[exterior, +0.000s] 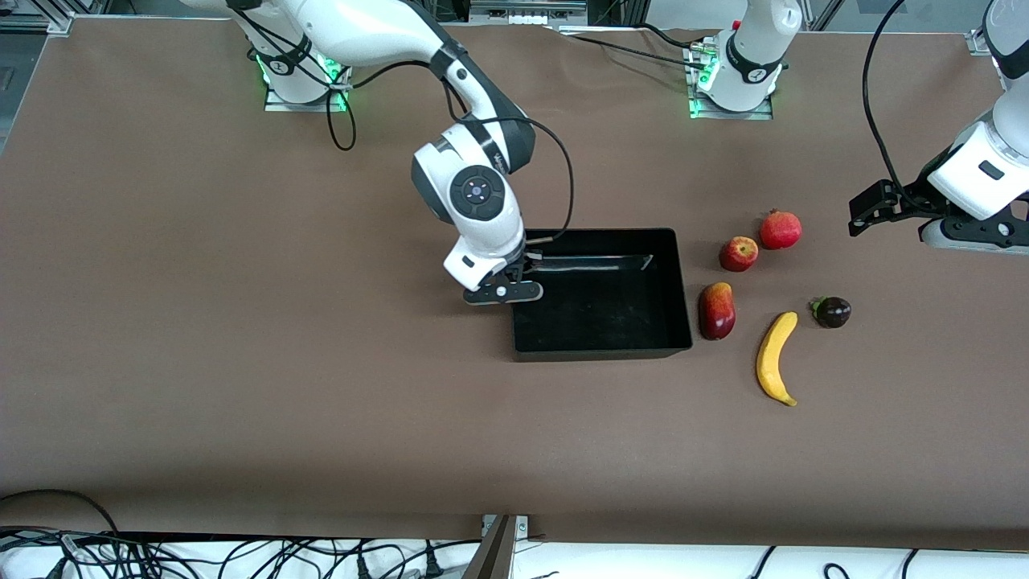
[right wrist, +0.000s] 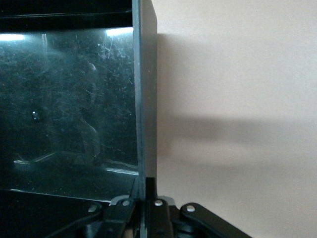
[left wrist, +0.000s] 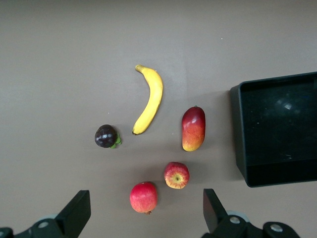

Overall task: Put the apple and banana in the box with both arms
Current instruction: 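Slide the black box with the right gripper toward the fruit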

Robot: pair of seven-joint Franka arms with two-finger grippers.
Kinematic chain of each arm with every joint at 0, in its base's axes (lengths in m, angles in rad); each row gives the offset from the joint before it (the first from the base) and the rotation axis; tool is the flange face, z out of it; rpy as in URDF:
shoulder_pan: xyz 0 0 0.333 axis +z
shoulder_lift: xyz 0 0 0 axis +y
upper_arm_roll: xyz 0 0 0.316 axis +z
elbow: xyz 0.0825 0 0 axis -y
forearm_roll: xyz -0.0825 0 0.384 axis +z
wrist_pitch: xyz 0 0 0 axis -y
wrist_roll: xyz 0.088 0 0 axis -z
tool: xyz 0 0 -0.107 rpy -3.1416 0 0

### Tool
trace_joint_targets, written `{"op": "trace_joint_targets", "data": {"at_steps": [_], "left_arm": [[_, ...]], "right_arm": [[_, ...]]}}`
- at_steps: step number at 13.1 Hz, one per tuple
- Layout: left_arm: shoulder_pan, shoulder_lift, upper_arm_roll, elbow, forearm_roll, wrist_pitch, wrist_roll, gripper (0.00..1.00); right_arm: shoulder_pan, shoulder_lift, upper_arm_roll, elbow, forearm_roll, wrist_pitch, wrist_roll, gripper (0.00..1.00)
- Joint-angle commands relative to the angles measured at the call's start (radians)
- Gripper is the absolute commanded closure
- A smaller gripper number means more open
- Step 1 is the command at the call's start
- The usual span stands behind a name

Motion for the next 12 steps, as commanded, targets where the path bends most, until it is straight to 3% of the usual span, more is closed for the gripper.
{"op": "trace_joint_targets", "data": {"at_steps": [1,5,6,7,10,12], "left_arm": [[-0.002,0.013,-0.002,0.031,0.023,-0.026,-0.008,0.00],[-0.003,0.013,-0.002,0.031,0.023,-0.026,-0.008,0.00],[-0.002,0.013,-0.002,0.031,0.023,-0.027,-0.008,0.00],[-0.002,0.013,-0.002,0.031,0.023,-0.027,-0.008,0.00],[-0.002,0.013,-0.002,0.031,0.023,-0.029,-0.008,0.00],[-0.002,0.013,-0.002,0.031,0.023,-0.029,-0.008,0.00]], "right_arm": [[0.007,0.036,-0.007,0.044,0.030,0.029,0.012,1.00],[0.009,0.063,-0.007,0.044,0.030,0.030,0.007,1.00],[0.009,0.063,-0.007,0.044,0.030,0.030,0.007,0.77],[0.011,0.062,-0.007,0.044,0.030,0.030,0.007,0.01],[0.014,0.018,-0.013,0.046,0.021,0.007,0.001,0.00],[0.006,-0.083,-0.049,0.043,0.016,-0.089,-0.020,0.00]]}}
